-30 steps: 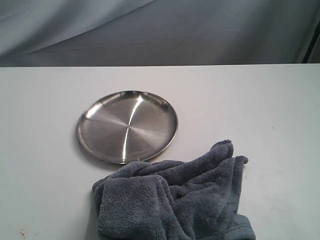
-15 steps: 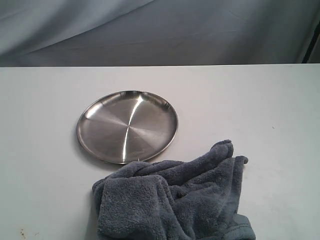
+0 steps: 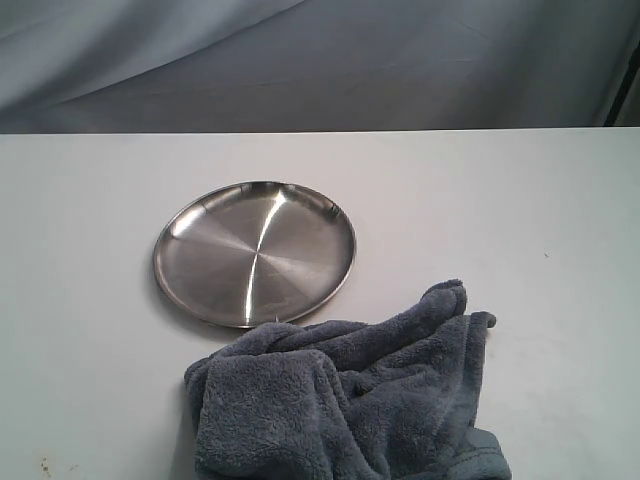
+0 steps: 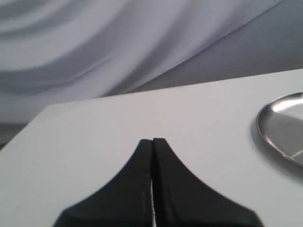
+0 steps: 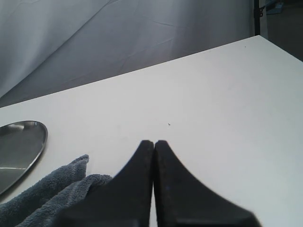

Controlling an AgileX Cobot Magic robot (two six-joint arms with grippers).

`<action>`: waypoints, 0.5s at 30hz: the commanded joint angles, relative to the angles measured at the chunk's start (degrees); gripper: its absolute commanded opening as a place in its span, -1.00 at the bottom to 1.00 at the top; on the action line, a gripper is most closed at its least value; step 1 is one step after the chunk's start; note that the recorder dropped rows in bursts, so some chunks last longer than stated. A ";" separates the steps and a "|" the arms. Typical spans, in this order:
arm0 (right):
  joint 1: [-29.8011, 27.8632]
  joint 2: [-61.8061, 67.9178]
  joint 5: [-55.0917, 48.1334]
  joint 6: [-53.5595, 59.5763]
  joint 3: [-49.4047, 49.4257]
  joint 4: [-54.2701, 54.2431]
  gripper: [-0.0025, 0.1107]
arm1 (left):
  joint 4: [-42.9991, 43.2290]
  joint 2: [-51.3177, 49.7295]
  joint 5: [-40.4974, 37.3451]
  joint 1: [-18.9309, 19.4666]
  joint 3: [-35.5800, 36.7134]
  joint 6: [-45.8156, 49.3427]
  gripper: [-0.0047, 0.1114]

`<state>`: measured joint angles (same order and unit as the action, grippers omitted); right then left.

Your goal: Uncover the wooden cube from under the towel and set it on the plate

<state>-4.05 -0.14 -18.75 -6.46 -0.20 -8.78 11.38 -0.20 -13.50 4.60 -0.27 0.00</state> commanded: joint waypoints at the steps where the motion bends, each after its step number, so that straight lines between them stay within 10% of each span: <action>1: 0.07 0.14 0.07 0.32 0.20 0.55 -0.96 | 3.88 0.20 10.48 -0.17 0.27 0.44 -0.92; 9: 0.07 0.14 0.07 0.32 0.20 0.55 -0.96 | 3.88 0.20 22.41 -0.17 0.27 -0.63 -0.92; 15: 0.07 0.14 0.07 0.32 0.20 0.55 -0.96 | 3.88 0.20 31.84 -0.17 0.27 -18.23 -0.92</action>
<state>-4.05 -0.14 -18.75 -6.46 -0.20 -8.78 14.96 -0.20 13.05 4.60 -0.27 -9.42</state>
